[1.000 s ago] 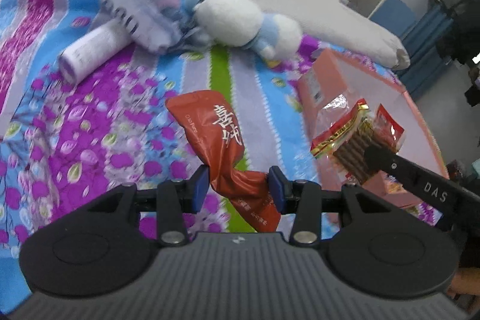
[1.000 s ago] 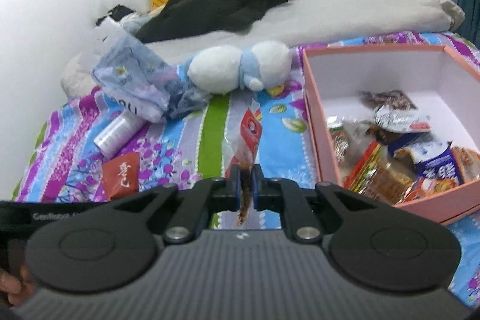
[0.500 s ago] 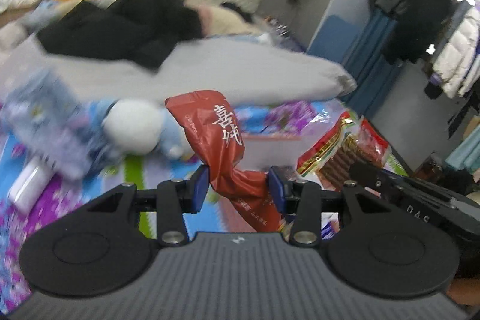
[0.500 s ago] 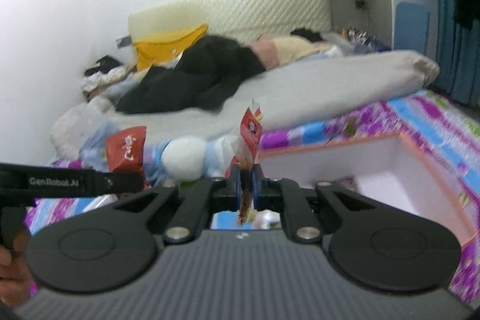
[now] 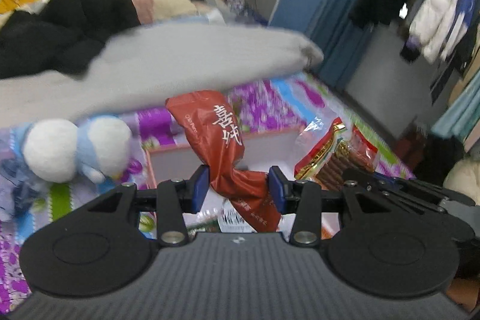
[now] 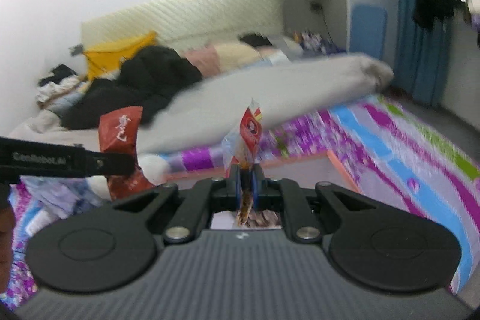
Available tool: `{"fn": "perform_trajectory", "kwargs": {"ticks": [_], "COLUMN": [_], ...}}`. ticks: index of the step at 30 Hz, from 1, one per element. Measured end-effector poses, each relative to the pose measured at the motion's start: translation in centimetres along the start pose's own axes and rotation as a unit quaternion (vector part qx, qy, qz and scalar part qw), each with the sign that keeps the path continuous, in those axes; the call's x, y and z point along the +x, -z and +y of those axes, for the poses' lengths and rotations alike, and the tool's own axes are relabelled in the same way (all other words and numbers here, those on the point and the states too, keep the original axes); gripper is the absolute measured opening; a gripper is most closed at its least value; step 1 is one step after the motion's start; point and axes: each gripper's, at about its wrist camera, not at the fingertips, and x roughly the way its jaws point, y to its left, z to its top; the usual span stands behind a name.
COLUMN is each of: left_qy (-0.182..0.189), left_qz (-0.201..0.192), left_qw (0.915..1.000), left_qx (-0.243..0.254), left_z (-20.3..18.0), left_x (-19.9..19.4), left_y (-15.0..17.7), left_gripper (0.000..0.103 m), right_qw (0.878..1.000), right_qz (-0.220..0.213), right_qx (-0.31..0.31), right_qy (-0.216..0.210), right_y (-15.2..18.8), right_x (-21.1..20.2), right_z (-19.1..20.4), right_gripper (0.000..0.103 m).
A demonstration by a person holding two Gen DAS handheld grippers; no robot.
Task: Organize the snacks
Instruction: 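Carry the red candy and meat-stick packet over the pink box, then open both tools to drop the red candy and meat-stick packet in the box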
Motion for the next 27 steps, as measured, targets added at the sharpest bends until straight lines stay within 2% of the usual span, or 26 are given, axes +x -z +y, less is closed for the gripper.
{"fn": "perform_trajectory", "kwargs": {"ticks": [4,8,12,16,17,19,20,21,25,27], "left_qy": [-0.002,-0.004,-0.007,-0.006,-0.009,-0.018,-0.023,-0.024,-0.018,-0.020], "left_qz": [0.046,0.087,0.099,0.111,0.110,0.107,0.099,0.094,0.070,0.043], "left_qw": [0.9988,0.9961,0.9950,0.9938,0.9938,0.9941,0.9948,0.9953,0.9973,0.9987], "left_qx": [0.019,0.015,0.010,0.009,0.009,0.007,0.009,0.012,0.016,0.021], "left_z": [-0.3,0.5,1.4,2.0,2.1,2.1,1.9,1.7,0.9,0.3], "left_x": [4.9,8.4,9.5,9.5,9.5,9.0,8.2,7.5,4.1,1.6], "left_y": [1.3,3.1,4.6,5.1,5.0,4.8,4.7,4.6,3.5,2.7], "left_gripper": [0.049,0.049,0.049,0.051,0.060,0.073,0.074,0.074,0.074,0.074], "right_qw": [0.999,0.997,0.994,0.993,0.993,0.993,0.993,0.993,0.996,0.997], "right_qz": [0.041,0.081,0.105,0.114,0.118,0.119,0.116,0.113,0.091,0.070], "right_qx": [0.015,0.013,0.026,0.025,0.024,0.023,0.022,0.021,0.018,0.017], "right_qy": [0.010,0.014,0.012,0.008,0.006,0.007,0.006,0.006,0.006,0.005], "right_y": [2.4,4.8,6.5,7.2,7.1,7.0,6.9,6.8,5.5,4.4], "right_x": [3.1,5.8,7.1,7.5,7.6,7.4,7.1,6.9,4.8,3.1], "right_z": [-2.0,-2.4,-2.6,-2.5,-2.4,-2.3,-2.2,-2.2,-1.8,-1.4], "right_gripper": [0.011,0.012,0.013,0.014,0.014,0.027,0.039,0.046,0.046,0.046]}}
